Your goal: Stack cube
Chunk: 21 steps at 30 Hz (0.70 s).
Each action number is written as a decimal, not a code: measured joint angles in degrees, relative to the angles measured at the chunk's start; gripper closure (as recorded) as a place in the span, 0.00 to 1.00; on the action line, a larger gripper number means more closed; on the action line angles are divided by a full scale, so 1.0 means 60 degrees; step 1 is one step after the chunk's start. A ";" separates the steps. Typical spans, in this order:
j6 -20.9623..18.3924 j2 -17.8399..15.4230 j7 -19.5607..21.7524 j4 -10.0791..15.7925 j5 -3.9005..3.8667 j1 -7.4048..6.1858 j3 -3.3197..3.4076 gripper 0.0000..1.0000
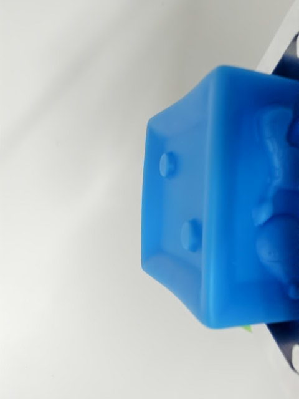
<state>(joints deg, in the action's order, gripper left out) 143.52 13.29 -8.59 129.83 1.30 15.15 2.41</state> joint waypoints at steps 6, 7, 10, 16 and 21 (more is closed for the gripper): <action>0.0008 -0.0202 0.0086 0.0311 -0.0002 0.0001 0.0059 1.00; 0.0013 -0.0253 0.0102 0.0375 -0.0002 0.0001 0.0072 1.00; 0.0027 -0.0426 0.0158 0.0558 -0.0003 0.0001 0.0110 1.00; 0.0064 -0.0730 0.0283 0.0902 -0.0008 0.0001 0.0176 1.00; 0.0090 -0.0964 0.0373 0.1175 -0.0021 0.0004 0.0230 1.00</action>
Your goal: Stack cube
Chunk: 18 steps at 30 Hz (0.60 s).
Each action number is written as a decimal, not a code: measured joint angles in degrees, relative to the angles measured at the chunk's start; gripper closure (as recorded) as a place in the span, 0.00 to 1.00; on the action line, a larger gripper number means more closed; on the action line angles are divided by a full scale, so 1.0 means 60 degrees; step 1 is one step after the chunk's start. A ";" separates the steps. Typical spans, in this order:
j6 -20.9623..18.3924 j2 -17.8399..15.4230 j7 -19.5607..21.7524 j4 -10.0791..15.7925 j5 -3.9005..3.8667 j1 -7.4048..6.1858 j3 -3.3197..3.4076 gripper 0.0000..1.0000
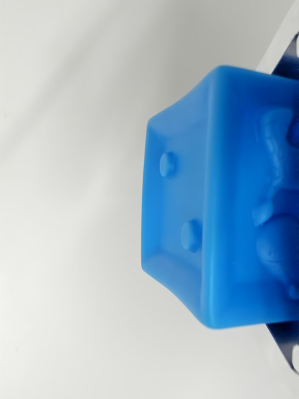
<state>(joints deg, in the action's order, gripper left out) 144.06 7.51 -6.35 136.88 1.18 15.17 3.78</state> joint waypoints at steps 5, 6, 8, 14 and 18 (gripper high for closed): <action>0.0025 -0.0266 0.0103 0.0288 -0.0024 0.0004 0.0061 1.00; 0.0030 -0.0323 0.0122 0.0349 -0.0029 0.0006 0.0074 1.00; 0.0041 -0.0436 0.0170 0.0472 -0.0043 0.0009 0.0101 1.00; 0.0062 -0.0728 0.0292 0.0788 -0.0074 0.0013 0.0178 1.00; 0.0070 -0.0955 0.0382 0.1021 -0.0105 0.0021 0.0234 1.00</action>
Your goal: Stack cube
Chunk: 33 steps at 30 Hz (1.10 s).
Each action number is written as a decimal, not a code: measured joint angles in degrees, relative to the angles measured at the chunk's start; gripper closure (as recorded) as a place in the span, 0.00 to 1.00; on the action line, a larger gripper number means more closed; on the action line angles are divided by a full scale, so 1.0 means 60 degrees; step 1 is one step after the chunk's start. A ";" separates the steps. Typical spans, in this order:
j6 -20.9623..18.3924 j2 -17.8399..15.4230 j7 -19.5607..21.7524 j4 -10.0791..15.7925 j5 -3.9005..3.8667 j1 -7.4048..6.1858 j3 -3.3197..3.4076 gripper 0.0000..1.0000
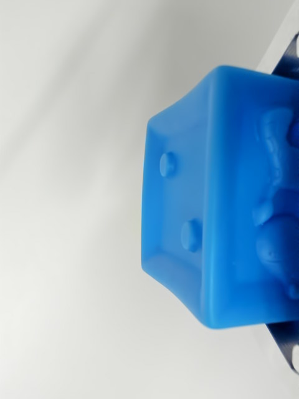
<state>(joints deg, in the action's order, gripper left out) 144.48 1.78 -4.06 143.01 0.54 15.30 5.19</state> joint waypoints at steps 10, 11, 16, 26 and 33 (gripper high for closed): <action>0.0006 -0.0541 0.0218 0.0537 -0.0083 0.0057 0.0108 1.00; 0.0006 -0.0604 0.0244 0.0596 -0.0095 0.0068 0.0116 1.00; 0.0005 -0.0866 0.0346 0.0849 -0.0149 0.0108 0.0163 1.00; -0.0005 -0.1397 0.0553 0.1341 -0.0250 0.0234 0.0220 1.00; 0.0497 -0.0958 0.0563 0.1450 -0.0250 0.0245 0.0231 1.00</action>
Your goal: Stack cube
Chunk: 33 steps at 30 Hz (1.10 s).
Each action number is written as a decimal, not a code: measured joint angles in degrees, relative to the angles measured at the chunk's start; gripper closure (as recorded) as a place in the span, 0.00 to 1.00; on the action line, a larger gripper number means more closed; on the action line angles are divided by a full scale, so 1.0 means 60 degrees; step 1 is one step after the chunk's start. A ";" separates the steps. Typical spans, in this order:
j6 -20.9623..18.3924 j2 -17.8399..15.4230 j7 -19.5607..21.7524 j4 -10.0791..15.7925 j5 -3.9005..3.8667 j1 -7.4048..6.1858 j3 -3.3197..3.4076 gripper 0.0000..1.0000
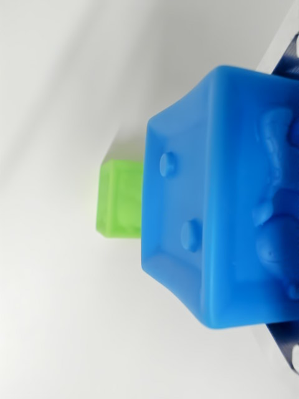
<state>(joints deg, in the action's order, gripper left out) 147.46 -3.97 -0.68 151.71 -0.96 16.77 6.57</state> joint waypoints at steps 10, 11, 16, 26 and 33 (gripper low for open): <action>0.0847 0.0773 -0.0093 0.0078 0.0140 -0.0003 0.0000 1.00; 0.0934 0.0855 -0.0106 0.0081 0.0161 -0.0005 0.0000 1.00; 0.1293 0.1228 -0.0170 0.0084 0.0260 -0.0009 -0.0006 1.00; 0.1902 0.1846 -0.0319 0.0081 0.0460 -0.0010 -0.0045 1.00; 0.2263 0.2248 -0.0426 0.0050 0.0612 -0.0010 -0.0083 1.00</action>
<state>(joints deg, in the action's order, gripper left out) 161.04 9.52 -3.23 152.01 2.71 16.71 6.07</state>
